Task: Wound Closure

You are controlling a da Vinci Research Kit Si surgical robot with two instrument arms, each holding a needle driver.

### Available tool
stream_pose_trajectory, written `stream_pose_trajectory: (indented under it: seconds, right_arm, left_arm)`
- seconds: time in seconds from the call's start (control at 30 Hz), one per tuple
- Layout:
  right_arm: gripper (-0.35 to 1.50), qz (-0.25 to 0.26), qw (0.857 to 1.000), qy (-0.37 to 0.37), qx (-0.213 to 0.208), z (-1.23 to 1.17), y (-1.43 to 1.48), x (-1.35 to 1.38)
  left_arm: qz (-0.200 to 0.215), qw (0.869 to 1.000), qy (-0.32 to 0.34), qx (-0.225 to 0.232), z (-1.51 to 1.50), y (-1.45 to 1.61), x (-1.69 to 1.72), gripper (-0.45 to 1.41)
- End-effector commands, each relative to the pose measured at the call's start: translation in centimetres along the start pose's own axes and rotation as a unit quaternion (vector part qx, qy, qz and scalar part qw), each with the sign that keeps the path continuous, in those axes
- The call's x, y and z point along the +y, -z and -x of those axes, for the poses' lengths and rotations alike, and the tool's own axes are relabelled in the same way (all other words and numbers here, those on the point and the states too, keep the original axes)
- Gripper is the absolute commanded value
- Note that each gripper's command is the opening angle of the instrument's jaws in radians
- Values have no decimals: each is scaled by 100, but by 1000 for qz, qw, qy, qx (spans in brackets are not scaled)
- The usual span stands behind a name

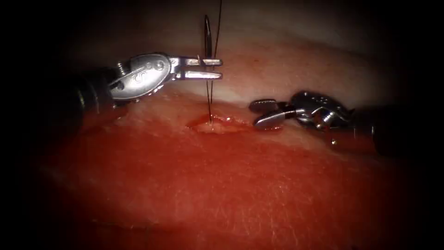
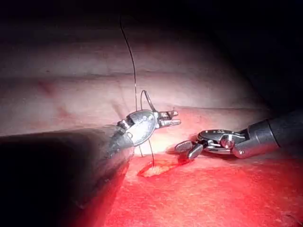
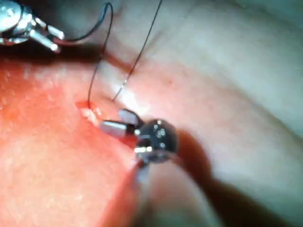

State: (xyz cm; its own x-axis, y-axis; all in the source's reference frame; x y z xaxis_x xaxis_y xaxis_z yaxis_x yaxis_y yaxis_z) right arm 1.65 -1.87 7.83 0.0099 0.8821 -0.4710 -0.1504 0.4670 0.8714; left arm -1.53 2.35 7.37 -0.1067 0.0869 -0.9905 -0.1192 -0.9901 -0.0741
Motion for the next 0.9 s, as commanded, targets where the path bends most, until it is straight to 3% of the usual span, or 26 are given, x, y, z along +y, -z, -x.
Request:
stream_pose_trajectory:
  seconds: [0.03, 0.13, 0.47, 0.9]
  right_arm:
    - [78, -2, 1000, -8, 1, -4, -8, 1]
    - [88, -2, 1000, -25, 1, -14, -6, -1]
    - [93, 12, 993, -117, 8, -37, -6, -1]
    - [91, 63, 984, -169, 0, -41, -27, 0]
  left_arm:
    - [-2, 1000, -6, 0, 7, -6, 2, -45]
    - [-5, 1000, -21, -6, 18, -11, 21, -45]
    - [-20, 996, -85, -32, 67, -44, 68, -45]
    - [-39, 984, -161, -71, 70, -52, 82, -45]
